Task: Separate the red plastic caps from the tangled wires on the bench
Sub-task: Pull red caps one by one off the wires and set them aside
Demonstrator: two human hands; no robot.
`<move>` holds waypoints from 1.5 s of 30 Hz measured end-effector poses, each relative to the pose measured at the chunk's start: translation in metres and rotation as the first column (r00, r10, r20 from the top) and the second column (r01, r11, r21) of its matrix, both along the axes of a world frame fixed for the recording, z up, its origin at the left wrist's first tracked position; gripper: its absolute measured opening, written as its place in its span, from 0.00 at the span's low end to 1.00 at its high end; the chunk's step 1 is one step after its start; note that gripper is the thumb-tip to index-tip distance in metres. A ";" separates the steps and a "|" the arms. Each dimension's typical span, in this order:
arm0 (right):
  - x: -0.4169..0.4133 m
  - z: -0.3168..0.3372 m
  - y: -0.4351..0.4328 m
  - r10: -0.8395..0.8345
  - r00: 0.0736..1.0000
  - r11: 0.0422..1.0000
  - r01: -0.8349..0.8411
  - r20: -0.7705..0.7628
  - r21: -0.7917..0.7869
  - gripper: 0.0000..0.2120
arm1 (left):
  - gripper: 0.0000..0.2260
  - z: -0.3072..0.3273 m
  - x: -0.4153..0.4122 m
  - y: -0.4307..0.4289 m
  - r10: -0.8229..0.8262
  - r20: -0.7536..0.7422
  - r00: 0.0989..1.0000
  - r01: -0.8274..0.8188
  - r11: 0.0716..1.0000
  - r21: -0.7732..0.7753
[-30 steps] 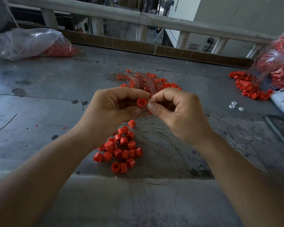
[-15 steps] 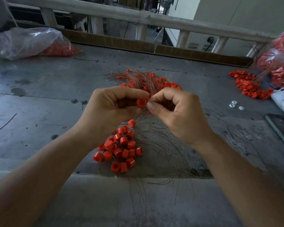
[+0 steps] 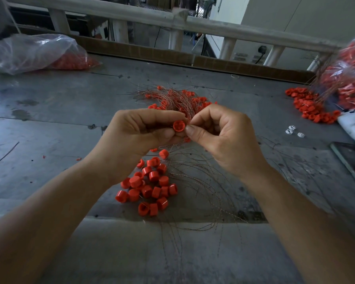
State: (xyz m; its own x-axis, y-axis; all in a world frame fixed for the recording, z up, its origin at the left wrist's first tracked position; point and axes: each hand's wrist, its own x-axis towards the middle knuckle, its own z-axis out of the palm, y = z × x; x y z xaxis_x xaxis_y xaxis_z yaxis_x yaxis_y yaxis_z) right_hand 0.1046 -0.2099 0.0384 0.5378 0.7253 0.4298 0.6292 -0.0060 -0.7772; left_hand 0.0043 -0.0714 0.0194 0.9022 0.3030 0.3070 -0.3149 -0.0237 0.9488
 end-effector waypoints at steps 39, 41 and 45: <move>0.002 0.003 0.001 0.103 0.950 0.995 -0.103 -0.296 0.014 0.15 | 0.10 0.007 -0.003 -0.002 -0.098 -0.002 0.995 0.096 0.977 -0.191; 0.001 0.000 0.002 0.127 0.934 0.991 -0.136 -0.334 -0.002 0.16 | 0.10 0.006 -0.002 -0.002 -0.119 -0.004 0.993 0.116 0.973 -0.201; 0.001 -0.003 0.004 0.129 0.932 0.989 -0.146 -0.338 -0.025 0.17 | 0.10 0.004 -0.002 -0.002 -0.177 -0.011 0.984 0.169 0.957 -0.237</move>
